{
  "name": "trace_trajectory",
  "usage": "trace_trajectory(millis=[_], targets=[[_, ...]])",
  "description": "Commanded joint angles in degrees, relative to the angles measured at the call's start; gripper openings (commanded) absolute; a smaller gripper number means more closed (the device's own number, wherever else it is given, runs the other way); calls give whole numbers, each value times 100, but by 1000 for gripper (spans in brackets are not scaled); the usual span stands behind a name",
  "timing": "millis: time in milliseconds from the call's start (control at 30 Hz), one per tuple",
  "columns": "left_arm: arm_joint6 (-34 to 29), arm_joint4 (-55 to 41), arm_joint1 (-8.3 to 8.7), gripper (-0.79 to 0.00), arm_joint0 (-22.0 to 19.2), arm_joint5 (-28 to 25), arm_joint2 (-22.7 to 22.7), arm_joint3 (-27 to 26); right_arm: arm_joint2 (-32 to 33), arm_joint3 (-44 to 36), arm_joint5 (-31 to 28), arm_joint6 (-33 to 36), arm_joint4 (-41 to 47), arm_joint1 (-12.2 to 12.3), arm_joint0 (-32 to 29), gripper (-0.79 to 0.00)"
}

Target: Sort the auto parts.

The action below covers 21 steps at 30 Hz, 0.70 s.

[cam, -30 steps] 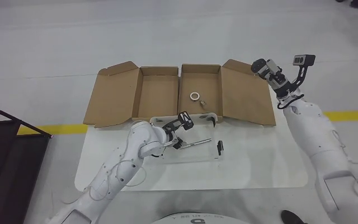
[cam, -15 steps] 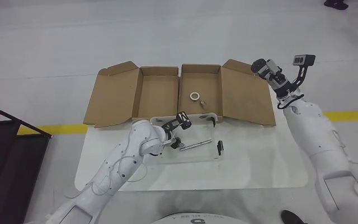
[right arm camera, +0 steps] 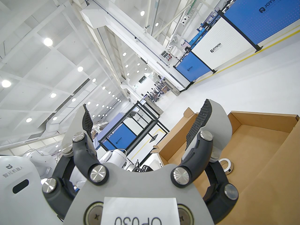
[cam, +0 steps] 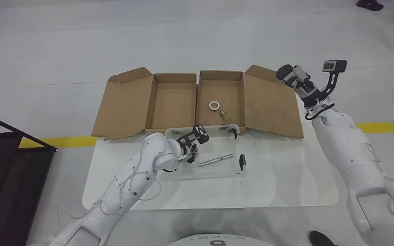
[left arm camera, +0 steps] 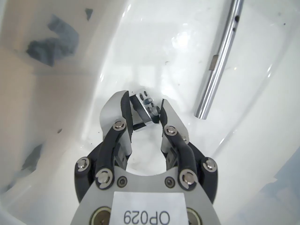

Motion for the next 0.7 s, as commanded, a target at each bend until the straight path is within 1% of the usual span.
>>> trace_trajectory(millis=[0, 167, 333, 400, 467, 567, 667], targets=[[53, -12, 6, -785, 1, -4, -11, -34, 0, 0, 0, 0, 0, 0, 0, 0], [275, -18, 80, -785, 154, -150, -196, -407, 0, 0, 0, 0, 0, 0, 0, 0], [493, -103, 217, -785, 511, -377, -608, -1094, 0, 0, 0, 0, 0, 0, 0, 0], [572, -427, 285, -785, 689, -579, -887, -1344, 0, 0, 0, 0, 0, 0, 0, 0], [591, -960, 354, -785, 827, -883, -1207, -1449, 0, 0, 0, 0, 0, 0, 0, 0], [464, -1808, 451, -785, 909, -1223, -1694, -1406, 0, 0, 0, 0, 0, 0, 0, 0], [386, -2449, 538, -785, 950, -1405, -2120, -1346, 0, 0, 0, 0, 0, 0, 0, 0]])
